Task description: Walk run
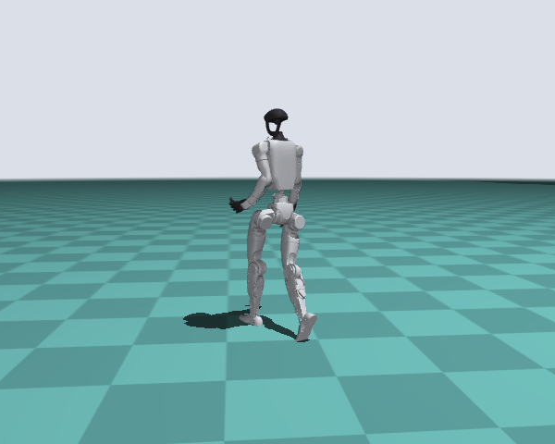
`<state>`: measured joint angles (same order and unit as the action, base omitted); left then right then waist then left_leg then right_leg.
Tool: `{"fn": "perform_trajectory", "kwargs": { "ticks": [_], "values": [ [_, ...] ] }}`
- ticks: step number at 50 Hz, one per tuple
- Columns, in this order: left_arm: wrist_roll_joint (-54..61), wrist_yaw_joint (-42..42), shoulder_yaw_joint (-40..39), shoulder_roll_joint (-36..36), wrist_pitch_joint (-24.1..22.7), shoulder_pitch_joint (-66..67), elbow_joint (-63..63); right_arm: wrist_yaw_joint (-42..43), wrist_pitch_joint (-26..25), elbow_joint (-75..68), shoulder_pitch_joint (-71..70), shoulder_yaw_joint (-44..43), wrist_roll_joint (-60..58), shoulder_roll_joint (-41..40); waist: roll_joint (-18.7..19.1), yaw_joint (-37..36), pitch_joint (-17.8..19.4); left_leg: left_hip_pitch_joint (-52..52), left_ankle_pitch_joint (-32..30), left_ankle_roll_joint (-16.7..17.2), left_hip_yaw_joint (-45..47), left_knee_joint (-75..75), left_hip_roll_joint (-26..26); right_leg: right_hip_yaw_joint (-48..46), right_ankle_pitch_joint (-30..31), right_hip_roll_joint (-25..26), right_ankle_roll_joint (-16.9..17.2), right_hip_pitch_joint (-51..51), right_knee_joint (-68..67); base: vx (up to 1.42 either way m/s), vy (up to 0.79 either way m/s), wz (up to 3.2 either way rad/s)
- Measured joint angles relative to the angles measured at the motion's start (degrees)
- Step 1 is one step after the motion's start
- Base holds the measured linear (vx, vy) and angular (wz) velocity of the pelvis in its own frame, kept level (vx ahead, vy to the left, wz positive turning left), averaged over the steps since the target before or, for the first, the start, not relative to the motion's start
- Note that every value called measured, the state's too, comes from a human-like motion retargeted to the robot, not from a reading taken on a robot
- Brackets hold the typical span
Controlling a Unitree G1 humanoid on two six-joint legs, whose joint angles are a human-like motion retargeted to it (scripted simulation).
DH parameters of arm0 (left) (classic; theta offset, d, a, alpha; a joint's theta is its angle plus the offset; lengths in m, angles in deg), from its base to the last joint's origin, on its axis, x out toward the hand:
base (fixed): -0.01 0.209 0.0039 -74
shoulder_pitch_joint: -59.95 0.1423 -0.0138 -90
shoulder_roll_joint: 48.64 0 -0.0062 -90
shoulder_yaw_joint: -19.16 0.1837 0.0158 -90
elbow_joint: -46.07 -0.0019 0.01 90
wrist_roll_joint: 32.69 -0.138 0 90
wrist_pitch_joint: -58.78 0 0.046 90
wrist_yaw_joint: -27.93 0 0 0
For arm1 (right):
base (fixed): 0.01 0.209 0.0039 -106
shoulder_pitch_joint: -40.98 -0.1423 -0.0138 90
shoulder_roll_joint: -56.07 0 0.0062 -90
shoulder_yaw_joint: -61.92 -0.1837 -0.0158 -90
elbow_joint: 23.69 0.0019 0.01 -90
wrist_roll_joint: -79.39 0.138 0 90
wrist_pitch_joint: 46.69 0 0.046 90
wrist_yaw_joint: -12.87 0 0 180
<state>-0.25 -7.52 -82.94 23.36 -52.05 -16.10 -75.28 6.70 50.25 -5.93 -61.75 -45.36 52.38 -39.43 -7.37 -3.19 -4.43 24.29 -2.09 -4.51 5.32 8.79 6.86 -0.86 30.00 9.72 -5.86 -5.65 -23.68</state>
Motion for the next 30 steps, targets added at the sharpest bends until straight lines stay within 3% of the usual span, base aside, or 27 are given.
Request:
{"fn": "perform_trajectory", "kwargs": {
  "ticks": [2, 3, 5, 7, 10, 13, 16, 18, 22, 25, 27, 30],
  "values": [
    [1.35, 0.69, -0.38, -0.41, 0.51, -0.51, -1.13, -2.92, -3.08, -7.50, 3.32, 1.02, -0.09, -1.13, -4.58, 3.44, 1.41, -0.53, 3.56, -2.42, -4.60, 5.92, 7.55, -2.88, 0.00, -5.37, 7.69, 7.19, -23.99, 1.45, -0.07, 0.50],
    [2.20, 1.20, -0.51, -0.42, 0.67, -1.23, -1.68, -4.71, -4.42, -11.62, 4.59, 1.73, -0.76, -1.32, -5.30, 4.38, 1.78, -2.27, 5.93, -3.23, 0.03, 7.69, 7.41, -4.44, 0.00, -7.25, 11.03, 9.85, -31.91, 1.35, -0.13, 0.09],
    [3.73, 2.89, -0.37, -0.70, 0.14, -2.64, -2.95, -8.61, -6.40, -19.84, 7.27, 3.14, -4.23, -1.11, -2.46, 4.03, 0.77, -7.65, 8.50, -3.71, 11.81, 6.10, -0.90, -5.25, 0.00, -4.96, 10.83, 14.68, -33.96, 1.11, -0.11, -0.85],
    [4.84, 5.03, 0.51, -1.34, -0.41, -4.11, -4.07, -9.95, -8.61, -24.37, 11.63, 4.06, -9.51, -1.15, 3.55, 3.58, -0.44, -10.64, 9.88, -2.96, 4.94, 2.96, -4.89, -7.78, -1.00, 0.40, 5.48, 19.49, -27.41, 0.79, -0.06, -0.80],
    [6.77, 8.53, 2.44, -2.51, -0.35, -6.71, -4.82, -7.28, -12.87, -25.16, 20.26, 2.52, -18.82, -1.82, 7.53, 7.77, 0.30, -14.51, 10.55, -2.27, 4.07, 0.85, -7.13, -7.25, -9.92, 1.63, 6.77, 28.57, -24.50, 0.89, -0.03, 0.71],
    [7.12, 8.20, 4.48, -2.45, -1.24, -7.39, -2.54, -5.69, -13.76, -25.16, 28.77, 0.76, -23.71, -2.42, 9.65, 13.54, 0.82, -19.93, 12.57, -2.03, 2.22, -2.30, -6.32, -8.30, -17.09, -3.97, 6.51, 35.66, -15.32, 1.27, -0.09, 1.15],
    [7.43, 5.82, 4.85, -1.41, -0.31, -8.46, -0.33, -7.47, -14.58, -25.16, 35.98, -1.00, -24.64, -2.54, 9.20, 17.76, 1.41, -25.44, 15.11, -1.61, 1.60, -4.14, -3.80, -9.30, -19.16, -11.52, 5.39, 39.74, -1.29, 0.96, -0.14, 0.61],
    [7.79, 4.31, 4.76, -0.31, 0.67, -9.47, 0.53, -8.99, -15.18, -25.16, 39.56, -2.70, -23.78, -2.70, 8.36, 20.16, 2.28, -29.55, 16.81, -0.53, 1.03, -4.72, -2.53, -9.78, -20.70, -15.74, 6.01, 41.23, 8.65, 1.08, -0.31, 0.49],
    [7.94, 3.14, 5.44, 1.55, 1.14, -9.77, 0.38, -11.05, -17.79, -25.16, 43.56, -6.54, -18.93, -3.80, 8.38, 22.71, 2.66, -36.36, 16.92, 3.59, 0.24, -4.36, -3.44, -5.17, -25.34, -17.35, 13.42, 42.21, 21.70, 1.14, -0.42, 0.41],
    [7.10, 3.95, 5.98, 1.19, 0.19, -8.05, -0.78, -11.52, -19.74, -25.16, 43.00, -9.06, -14.36, -4.15, 9.85, 23.85, -0.05, -37.66, 9.02, 8.86, 0.19, -1.82, -5.18, -10.42, -25.76, -17.50, 10.45, 41.90, 17.04, 1.19, -0.51, 0.36],
    [6.63, 4.30, 5.80, 0.42, -0.24, -5.89, -1.29, -11.06, -19.23, -25.16, 41.04, -10.25, -12.14, -4.14, 10.81, 25.60, -1.92, -37.45, -3.42, 12.80, -2.87, 1.60, -5.87, -15.81, -21.02, -18.72, 10.13, 40.90, 14.25, 1.28, -0.59, 0.59],
    [6.23, 3.76, 5.99, -0.94, -0.21, -2.53, -1.84, -10.45, -16.35, -25.16, 36.19, -10.89, -9.35, -3.72, 11.41, 25.53, -2.42, -35.16, -22.16, 18.39, -6.31, 12.95, -6.01, -5.79, -23.69, -14.91, 5.52, 39.05, 8.86, 1.33, -0.59, -0.08]
  ]
}}
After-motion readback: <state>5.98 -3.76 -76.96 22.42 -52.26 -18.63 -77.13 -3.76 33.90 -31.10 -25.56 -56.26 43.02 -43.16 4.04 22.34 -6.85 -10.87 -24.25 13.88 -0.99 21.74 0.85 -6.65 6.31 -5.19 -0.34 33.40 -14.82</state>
